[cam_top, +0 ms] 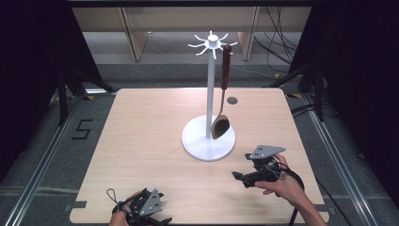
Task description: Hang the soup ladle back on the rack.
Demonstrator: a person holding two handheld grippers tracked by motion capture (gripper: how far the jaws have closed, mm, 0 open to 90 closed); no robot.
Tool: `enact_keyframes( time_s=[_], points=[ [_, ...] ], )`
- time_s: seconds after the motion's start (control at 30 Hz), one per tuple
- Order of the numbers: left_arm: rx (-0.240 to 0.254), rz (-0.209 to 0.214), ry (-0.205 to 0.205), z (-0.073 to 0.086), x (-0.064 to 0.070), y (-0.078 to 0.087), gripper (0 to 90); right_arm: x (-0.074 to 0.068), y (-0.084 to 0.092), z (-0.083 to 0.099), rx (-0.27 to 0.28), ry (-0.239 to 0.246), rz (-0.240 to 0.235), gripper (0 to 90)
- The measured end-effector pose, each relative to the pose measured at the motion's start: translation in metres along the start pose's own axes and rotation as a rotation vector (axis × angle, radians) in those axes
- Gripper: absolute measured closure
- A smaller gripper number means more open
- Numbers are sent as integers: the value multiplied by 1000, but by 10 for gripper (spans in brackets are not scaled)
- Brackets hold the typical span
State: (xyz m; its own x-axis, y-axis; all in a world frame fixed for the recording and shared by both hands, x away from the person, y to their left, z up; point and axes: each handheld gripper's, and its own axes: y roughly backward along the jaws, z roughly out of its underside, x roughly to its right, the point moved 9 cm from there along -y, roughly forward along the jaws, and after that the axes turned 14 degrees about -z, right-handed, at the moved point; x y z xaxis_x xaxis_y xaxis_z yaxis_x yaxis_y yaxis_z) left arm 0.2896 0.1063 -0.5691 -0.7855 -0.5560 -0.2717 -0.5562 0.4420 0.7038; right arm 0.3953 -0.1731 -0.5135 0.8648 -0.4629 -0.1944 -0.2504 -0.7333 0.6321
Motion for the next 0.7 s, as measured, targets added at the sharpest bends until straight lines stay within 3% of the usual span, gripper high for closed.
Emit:
enact_keyframes(
  time_s=[0.23,0.43,0.63,0.7],
  points=[
    [1,2,-1,0,0,0,198,-2,-2,15,-26,-38,2,157],
    [0,-1,-2,0,0,0,198,-5,-3,25,-42,-31,-12,157],
    [-3,-1,-3,0,0,1,198,-7,-3,33,-37,-52,4,157],
    [-7,0,-4,0,0,1,198,-6,0,36,-61,-48,11,157]
  ],
)
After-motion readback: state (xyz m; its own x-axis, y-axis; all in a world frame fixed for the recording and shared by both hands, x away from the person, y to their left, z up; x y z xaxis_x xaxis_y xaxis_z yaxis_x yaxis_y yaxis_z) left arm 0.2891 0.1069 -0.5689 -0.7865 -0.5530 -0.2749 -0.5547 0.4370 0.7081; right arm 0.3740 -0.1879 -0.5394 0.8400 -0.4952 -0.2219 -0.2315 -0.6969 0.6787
